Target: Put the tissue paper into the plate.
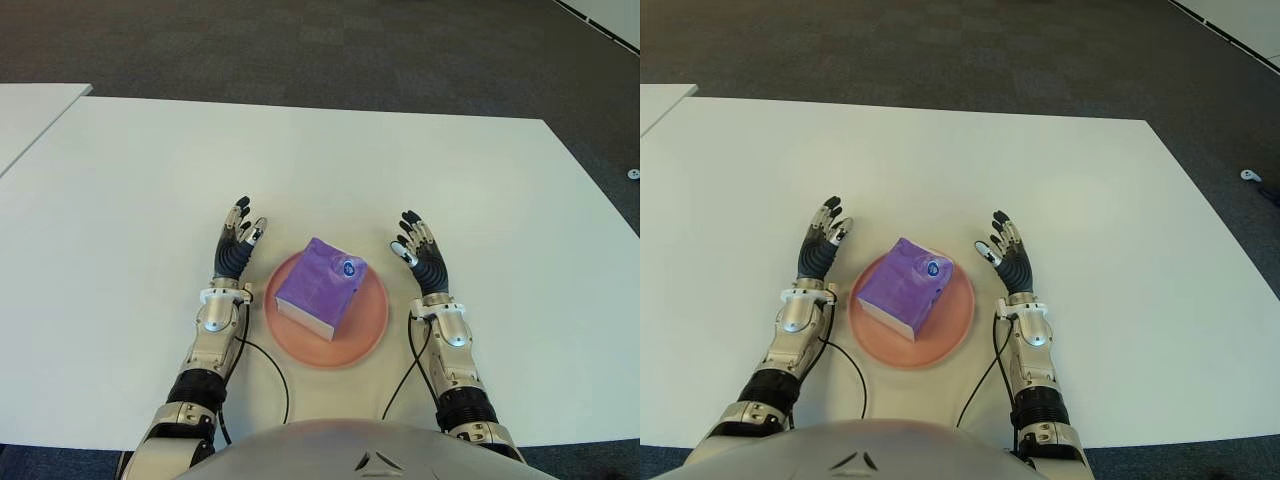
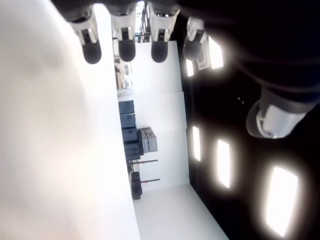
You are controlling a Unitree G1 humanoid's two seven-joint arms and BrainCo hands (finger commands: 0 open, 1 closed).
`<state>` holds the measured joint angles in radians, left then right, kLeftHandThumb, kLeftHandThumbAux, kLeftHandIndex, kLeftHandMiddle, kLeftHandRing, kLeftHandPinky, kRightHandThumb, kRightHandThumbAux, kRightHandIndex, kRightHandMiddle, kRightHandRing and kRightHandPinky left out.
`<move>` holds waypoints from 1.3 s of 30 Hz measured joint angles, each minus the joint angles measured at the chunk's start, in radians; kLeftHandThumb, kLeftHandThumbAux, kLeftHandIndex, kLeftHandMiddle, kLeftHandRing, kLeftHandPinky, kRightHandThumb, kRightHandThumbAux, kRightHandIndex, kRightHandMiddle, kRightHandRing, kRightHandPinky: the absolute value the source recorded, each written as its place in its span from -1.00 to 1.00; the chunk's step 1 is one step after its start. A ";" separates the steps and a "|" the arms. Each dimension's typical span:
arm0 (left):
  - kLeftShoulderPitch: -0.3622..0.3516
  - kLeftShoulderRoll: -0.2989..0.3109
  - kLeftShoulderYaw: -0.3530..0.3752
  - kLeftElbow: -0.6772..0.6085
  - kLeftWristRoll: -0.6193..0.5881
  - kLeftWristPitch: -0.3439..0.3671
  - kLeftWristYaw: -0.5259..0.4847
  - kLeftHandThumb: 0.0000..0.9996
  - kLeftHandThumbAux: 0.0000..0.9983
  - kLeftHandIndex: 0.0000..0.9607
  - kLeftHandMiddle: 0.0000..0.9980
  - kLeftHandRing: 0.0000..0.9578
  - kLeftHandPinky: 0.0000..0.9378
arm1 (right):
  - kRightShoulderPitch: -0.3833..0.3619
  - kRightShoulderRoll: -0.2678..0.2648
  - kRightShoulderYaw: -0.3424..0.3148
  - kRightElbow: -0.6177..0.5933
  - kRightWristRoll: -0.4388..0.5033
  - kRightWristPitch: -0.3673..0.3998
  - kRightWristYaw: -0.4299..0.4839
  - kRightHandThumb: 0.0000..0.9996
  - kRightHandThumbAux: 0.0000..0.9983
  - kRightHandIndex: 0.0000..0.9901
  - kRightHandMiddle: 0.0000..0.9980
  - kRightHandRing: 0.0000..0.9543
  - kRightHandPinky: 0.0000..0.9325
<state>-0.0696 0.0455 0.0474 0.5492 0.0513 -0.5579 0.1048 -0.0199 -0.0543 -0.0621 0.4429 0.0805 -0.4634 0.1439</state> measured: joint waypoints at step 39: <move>0.039 0.010 0.062 -0.064 -0.161 0.077 -0.179 -1.00 -0.10 -1.00 -1.00 -1.00 -1.00 | -0.012 -0.007 -0.004 0.019 -0.009 -0.009 -0.008 -0.98 0.15 -1.00 -0.98 -1.00 -1.00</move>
